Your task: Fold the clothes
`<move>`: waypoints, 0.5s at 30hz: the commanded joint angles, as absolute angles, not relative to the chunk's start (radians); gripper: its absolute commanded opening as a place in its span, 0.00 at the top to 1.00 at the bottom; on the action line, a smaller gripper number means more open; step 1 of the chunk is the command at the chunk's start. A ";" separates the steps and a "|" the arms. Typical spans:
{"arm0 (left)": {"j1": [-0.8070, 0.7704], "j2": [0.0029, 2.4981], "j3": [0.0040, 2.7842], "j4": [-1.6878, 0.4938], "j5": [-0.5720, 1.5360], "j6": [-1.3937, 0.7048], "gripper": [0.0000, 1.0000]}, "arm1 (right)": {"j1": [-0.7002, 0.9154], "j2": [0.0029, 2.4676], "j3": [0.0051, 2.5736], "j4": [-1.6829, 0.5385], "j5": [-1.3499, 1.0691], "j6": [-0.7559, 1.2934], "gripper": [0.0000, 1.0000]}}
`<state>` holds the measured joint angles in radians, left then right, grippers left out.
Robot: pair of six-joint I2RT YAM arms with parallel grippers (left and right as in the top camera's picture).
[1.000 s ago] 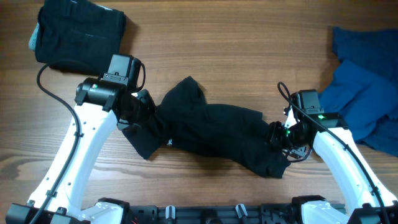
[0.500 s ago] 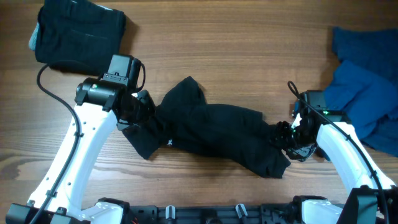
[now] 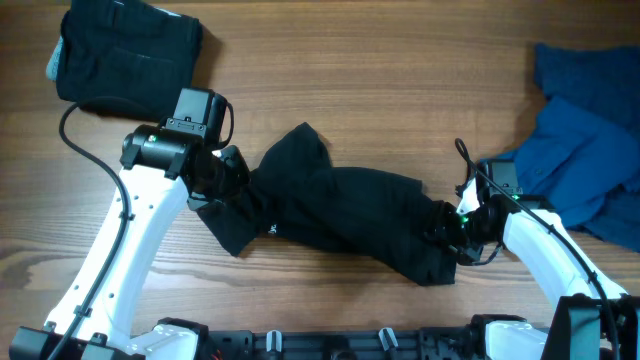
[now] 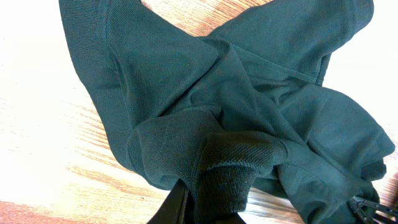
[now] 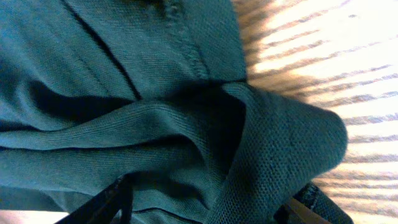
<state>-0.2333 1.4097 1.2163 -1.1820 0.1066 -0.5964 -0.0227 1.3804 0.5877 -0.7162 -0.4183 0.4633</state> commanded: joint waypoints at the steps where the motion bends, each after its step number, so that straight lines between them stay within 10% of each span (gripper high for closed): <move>1: -0.228 1.395 1.212 -1.187 0.115 -0.580 0.91 | -0.028 1.386 0.581 -0.703 -0.464 0.446 0.44; 7: -0.228 1.395 1.212 -1.188 0.115 -0.580 0.91 | -0.028 1.362 0.594 -0.705 -0.425 0.479 0.67; 15: -0.228 1.395 1.212 -1.190 0.115 -0.580 0.91 | -0.028 1.295 0.618 -0.752 -0.415 0.505 0.74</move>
